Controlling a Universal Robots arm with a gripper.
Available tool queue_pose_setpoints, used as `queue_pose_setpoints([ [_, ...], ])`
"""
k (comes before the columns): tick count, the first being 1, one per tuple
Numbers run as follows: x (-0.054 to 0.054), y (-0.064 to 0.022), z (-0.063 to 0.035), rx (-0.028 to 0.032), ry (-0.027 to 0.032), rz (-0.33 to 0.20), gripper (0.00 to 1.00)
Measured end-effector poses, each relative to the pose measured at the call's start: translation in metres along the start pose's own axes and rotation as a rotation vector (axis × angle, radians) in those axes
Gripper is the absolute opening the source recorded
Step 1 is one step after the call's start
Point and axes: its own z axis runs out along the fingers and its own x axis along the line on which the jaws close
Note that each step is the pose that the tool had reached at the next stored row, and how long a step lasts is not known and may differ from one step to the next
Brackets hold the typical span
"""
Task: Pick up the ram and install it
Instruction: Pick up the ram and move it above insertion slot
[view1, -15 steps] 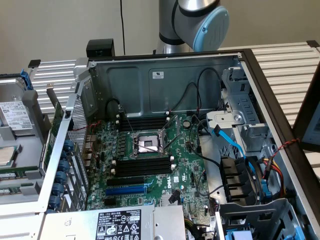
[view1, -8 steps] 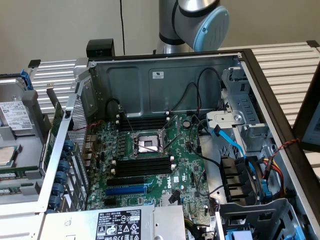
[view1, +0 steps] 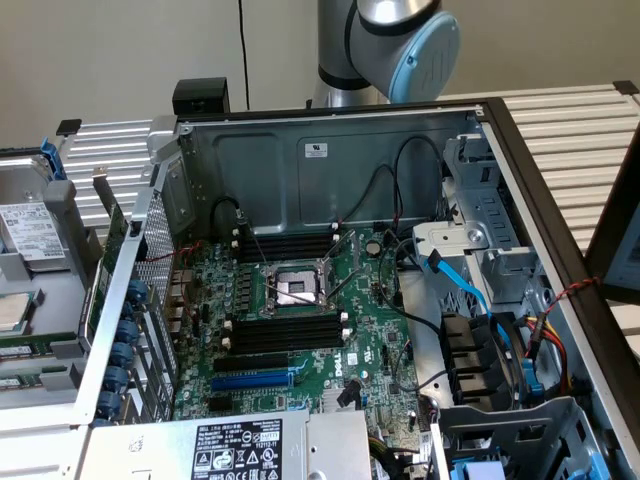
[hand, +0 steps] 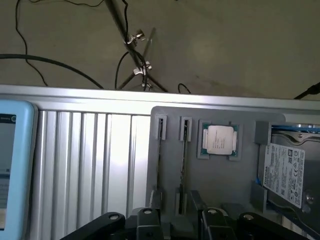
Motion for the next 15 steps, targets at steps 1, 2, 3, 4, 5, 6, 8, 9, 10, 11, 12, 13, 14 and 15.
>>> queue_pose_setpoints([
  [1,0.001,-0.0010,0.0011,0.0000,0.0009,0.000,0.36],
  [2,0.001,-0.0020,0.0022,-0.0001,0.0018,-0.001,0.36],
  [3,0.002,-0.0031,0.0035,0.0000,0.0025,-0.001,0.36],
  [4,0.003,-0.0044,0.0048,0.0001,0.0031,-0.001,0.36],
  [5,0.003,-0.0058,0.0061,0.0001,0.0037,-0.002,0.36],
  [6,0.004,-0.0072,0.0075,0.0000,0.0043,-0.002,0.36],
  [8,0.004,-0.0093,0.0107,0.0000,0.0053,-0.004,0.38],
  [9,0.004,-0.0101,0.0123,-0.0002,0.0057,-0.005,0.38],
  [10,0.004,-0.0107,0.0141,-0.0002,0.0061,-0.005,0.38],
  [11,0.004,-0.0111,0.0158,-0.0002,0.0067,-0.005,0.44],
  [12,0.004,-0.0114,0.0174,-0.0002,0.0075,-0.006,0.44],
  [13,0.004,-0.0116,0.0191,-0.0003,0.0085,-0.006,0.44],
  [14,0.004,-0.0117,0.0207,-0.0003,0.0094,-0.006,0.44],
  [15,0.004,-0.0118,0.0225,-0.0003,0.0101,-0.006,0.44],
])
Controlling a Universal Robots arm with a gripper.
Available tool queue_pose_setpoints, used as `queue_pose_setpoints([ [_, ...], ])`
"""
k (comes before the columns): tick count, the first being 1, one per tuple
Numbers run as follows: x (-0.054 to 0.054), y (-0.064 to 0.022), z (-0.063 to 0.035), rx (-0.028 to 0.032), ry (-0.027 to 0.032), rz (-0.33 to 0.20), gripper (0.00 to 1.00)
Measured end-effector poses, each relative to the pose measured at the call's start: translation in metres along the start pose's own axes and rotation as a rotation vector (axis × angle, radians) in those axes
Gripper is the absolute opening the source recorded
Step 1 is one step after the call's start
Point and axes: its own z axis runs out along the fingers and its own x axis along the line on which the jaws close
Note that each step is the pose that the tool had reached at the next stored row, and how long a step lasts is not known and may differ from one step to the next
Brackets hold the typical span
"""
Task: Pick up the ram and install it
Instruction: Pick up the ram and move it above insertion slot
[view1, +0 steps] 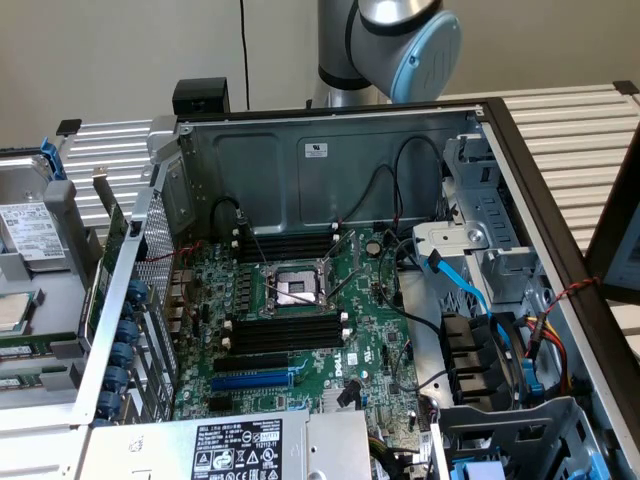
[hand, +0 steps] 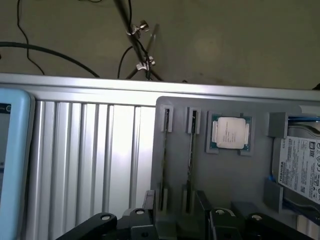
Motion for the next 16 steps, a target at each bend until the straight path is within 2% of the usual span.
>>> queue_pose_setpoints([
  [2,0.000,-0.0001,0.0029,-0.0001,0.0024,0.000,0.44],
  [5,0.000,-0.0001,0.0053,-0.0004,0.0151,0.000,0.44],
  [7,0.000,-0.0001,0.0076,0.0006,0.0212,0.000,0.44],
  [16,-0.001,-0.0002,0.0237,0.0026,0.0222,0.000,0.44],
])
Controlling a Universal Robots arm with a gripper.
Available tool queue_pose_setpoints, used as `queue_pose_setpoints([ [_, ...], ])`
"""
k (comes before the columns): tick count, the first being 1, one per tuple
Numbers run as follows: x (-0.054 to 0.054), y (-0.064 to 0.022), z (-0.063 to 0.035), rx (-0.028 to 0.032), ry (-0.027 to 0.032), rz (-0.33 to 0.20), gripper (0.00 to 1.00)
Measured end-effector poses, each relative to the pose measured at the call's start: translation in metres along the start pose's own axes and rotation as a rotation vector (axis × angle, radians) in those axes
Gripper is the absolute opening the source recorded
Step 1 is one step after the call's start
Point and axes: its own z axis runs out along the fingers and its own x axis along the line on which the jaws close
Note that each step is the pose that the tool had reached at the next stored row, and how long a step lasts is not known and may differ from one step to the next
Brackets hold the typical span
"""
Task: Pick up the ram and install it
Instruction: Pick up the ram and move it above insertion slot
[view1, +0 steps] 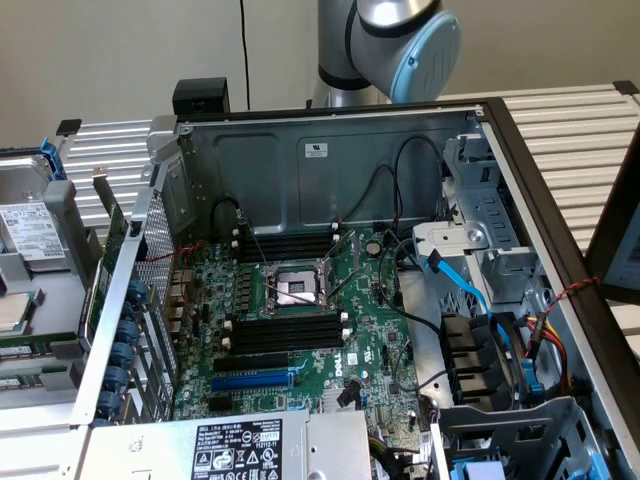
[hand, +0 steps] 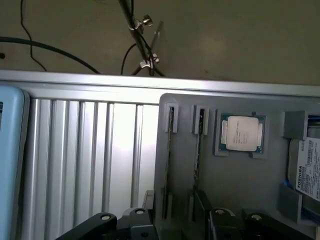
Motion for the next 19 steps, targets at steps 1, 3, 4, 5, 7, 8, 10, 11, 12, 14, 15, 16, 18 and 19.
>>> queue_pose_setpoints([
  [1,0.000,0.0000,0.0018,-0.0001,0.0000,0.000,0.44],
  [3,0.000,0.0000,0.0054,-0.0001,0.0000,0.000,0.44],
  [4,0.000,0.0000,0.0072,-0.0001,0.0000,0.000,0.44],
  [5,0.000,0.0000,0.0090,-0.0001,0.0000,0.000,0.44],
  [7,0.000,0.0000,0.0127,-0.0001,0.0000,0.000,0.44],
  [8,0.000,-0.0001,0.0145,0.0000,0.0000,0.000,0.44],
  [10,0.000,0.0000,0.0182,0.0000,0.0000,0.000,0.44],
  [11,0.000,-0.0001,0.0200,0.0000,-0.0001,0.001,0.44],
  [12,0.000,-0.0004,0.0217,-0.0002,-0.0004,0.003,0.44],
  [14,0.001,-0.0012,0.0254,-0.0001,-0.0026,0.008,0.44],
  [15,0.001,-0.0015,0.0274,-0.0002,-0.0043,0.012,0.44],
  [16,0.001,-0.0015,0.0292,-0.0002,-0.0048,0.014,0.44],
  [18,0.002,-0.0014,0.0329,-0.0001,-0.0054,0.016,0.44],
  [19,0.003,-0.0014,0.0346,-0.0002,-0.0054,0.017,0.44],
])
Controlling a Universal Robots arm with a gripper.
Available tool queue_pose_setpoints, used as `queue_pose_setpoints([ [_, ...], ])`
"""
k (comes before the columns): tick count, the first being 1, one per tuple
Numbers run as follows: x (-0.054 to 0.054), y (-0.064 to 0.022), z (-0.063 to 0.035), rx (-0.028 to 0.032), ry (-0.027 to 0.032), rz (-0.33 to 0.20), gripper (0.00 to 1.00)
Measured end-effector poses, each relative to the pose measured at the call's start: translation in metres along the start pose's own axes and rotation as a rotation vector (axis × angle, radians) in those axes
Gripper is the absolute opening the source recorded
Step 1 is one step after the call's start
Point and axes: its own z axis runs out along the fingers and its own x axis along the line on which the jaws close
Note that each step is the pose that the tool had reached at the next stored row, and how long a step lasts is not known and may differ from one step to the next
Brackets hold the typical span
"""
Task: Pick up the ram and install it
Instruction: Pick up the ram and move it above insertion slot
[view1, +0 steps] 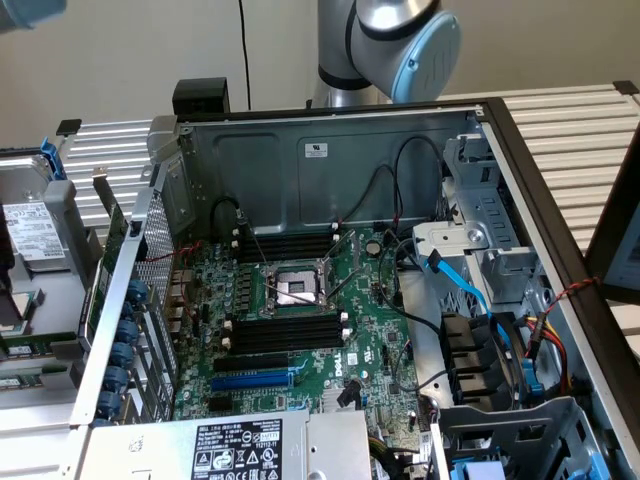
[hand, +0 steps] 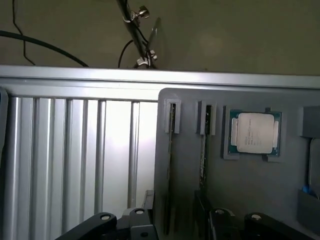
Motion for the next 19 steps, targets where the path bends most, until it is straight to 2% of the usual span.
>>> queue_pose_setpoints([
  [4,0.002,-0.0006,0.0073,0.0005,-0.0012,0.006,0.44],
  [10,0.004,-0.0024,0.0183,0.0006,-0.0075,0.015,0.44],
  [19,0.005,-0.0025,0.0329,0.0007,-0.0218,0.015,0.44],
])
